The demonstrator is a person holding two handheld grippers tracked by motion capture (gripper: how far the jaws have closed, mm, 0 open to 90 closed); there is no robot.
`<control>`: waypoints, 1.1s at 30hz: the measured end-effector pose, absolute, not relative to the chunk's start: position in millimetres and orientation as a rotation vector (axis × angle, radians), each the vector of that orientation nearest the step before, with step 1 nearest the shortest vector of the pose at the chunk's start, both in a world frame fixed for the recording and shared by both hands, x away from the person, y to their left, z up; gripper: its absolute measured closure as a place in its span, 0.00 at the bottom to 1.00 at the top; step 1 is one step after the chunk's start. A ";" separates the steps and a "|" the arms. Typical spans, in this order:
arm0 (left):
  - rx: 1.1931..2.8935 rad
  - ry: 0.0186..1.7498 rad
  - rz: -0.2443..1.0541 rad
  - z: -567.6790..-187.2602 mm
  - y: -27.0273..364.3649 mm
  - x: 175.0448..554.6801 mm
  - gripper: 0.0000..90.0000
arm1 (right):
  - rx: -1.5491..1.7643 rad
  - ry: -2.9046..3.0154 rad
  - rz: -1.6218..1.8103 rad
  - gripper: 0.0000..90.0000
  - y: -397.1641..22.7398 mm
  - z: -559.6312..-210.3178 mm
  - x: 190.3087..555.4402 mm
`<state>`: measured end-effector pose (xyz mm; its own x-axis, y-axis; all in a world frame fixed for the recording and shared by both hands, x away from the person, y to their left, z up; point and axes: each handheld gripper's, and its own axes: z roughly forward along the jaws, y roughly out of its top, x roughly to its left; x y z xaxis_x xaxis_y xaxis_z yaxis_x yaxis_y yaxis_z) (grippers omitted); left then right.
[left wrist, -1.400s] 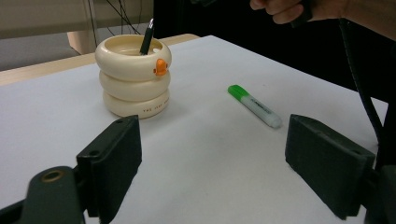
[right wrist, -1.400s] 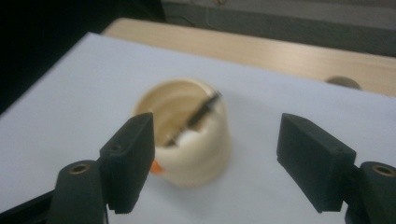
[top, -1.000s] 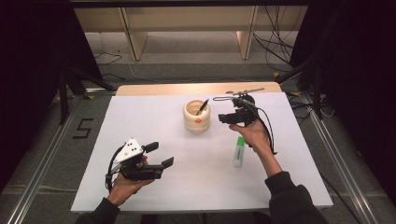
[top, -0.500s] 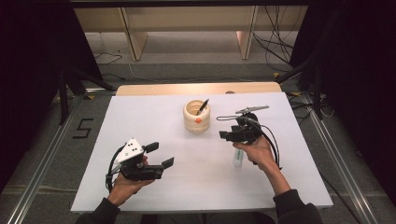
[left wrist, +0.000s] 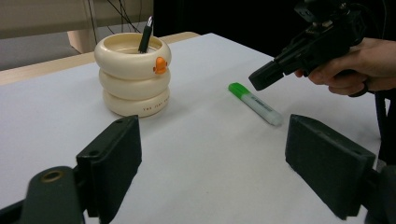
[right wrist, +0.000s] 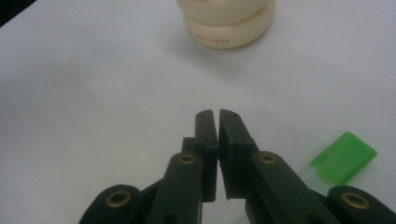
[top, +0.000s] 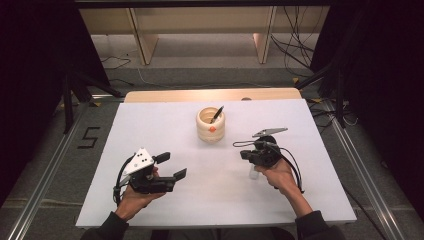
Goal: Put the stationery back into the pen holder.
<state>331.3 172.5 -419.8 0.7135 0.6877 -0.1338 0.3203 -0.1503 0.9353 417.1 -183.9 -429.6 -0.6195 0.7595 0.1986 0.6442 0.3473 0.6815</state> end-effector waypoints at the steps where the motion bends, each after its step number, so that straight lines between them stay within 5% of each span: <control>1: 1.745 0.803 0.391 -419.6 172.4 331.0 0.20 | 1.286 2.455 1.122 1.00 -183.5 -431.1 416.6; 33: 1.746 0.801 0.390 -419.4 173.2 330.8 0.20 | 1.227 2.600 0.788 1.00 -186.0 -465.2 401.8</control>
<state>330.8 173.2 -419.4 0.7150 0.6863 -0.1331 0.3179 -0.1496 0.9363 401.8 -186.0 -465.2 -0.6502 0.7559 0.0766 0.6712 0.5243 0.5240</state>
